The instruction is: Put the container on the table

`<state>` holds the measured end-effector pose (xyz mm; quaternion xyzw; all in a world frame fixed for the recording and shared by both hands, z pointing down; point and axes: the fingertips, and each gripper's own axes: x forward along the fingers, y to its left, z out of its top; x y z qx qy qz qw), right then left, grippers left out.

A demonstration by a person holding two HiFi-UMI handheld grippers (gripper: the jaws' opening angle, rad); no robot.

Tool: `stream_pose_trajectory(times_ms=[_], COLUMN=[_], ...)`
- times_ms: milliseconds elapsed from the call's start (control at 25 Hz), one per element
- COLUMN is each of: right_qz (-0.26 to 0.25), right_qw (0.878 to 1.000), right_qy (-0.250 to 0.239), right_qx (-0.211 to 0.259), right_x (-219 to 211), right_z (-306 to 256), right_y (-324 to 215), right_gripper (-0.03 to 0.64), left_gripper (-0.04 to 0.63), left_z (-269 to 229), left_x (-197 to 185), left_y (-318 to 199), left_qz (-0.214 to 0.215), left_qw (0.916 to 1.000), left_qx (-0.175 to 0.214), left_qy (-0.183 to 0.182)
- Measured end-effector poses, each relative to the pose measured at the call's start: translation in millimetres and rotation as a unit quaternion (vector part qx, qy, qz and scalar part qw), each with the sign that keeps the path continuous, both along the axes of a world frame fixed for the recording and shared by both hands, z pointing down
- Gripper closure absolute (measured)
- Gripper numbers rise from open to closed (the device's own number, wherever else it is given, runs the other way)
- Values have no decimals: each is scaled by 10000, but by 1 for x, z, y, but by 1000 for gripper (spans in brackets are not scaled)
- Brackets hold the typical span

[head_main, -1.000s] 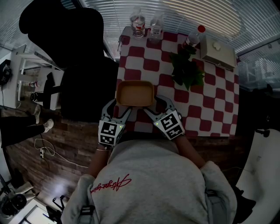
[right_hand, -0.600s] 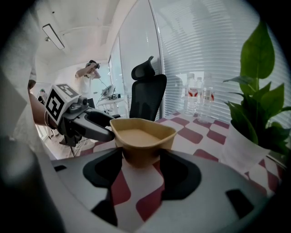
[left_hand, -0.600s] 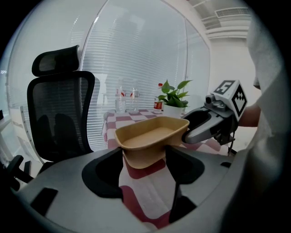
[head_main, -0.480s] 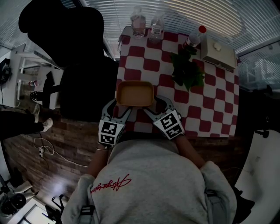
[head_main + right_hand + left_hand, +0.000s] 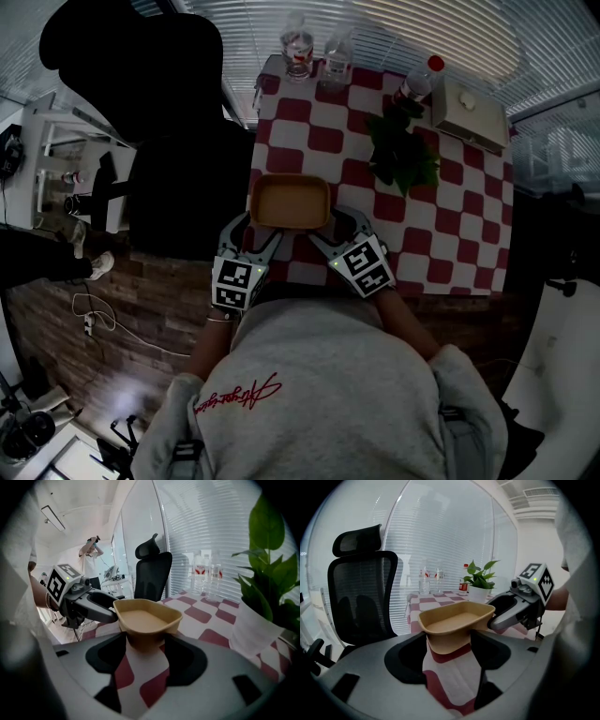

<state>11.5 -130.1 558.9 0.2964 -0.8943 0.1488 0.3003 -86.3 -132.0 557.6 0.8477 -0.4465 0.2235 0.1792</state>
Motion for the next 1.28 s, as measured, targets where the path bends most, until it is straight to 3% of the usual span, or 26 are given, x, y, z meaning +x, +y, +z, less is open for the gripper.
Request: stream_pose_trajectory(times_ms=[1280], right_qz=[-43], right_qw=[9997], right_qy=[117], right_qx=[-205], right_x=[1], right_z=[20], right_y=[2], right_gripper=[357], left_gripper=[291], left_z=[7], left_x=[1], left_y=[-1], left_qz=[53], left_qw=[9999], left_qx=[-69], left_qy=[-98])
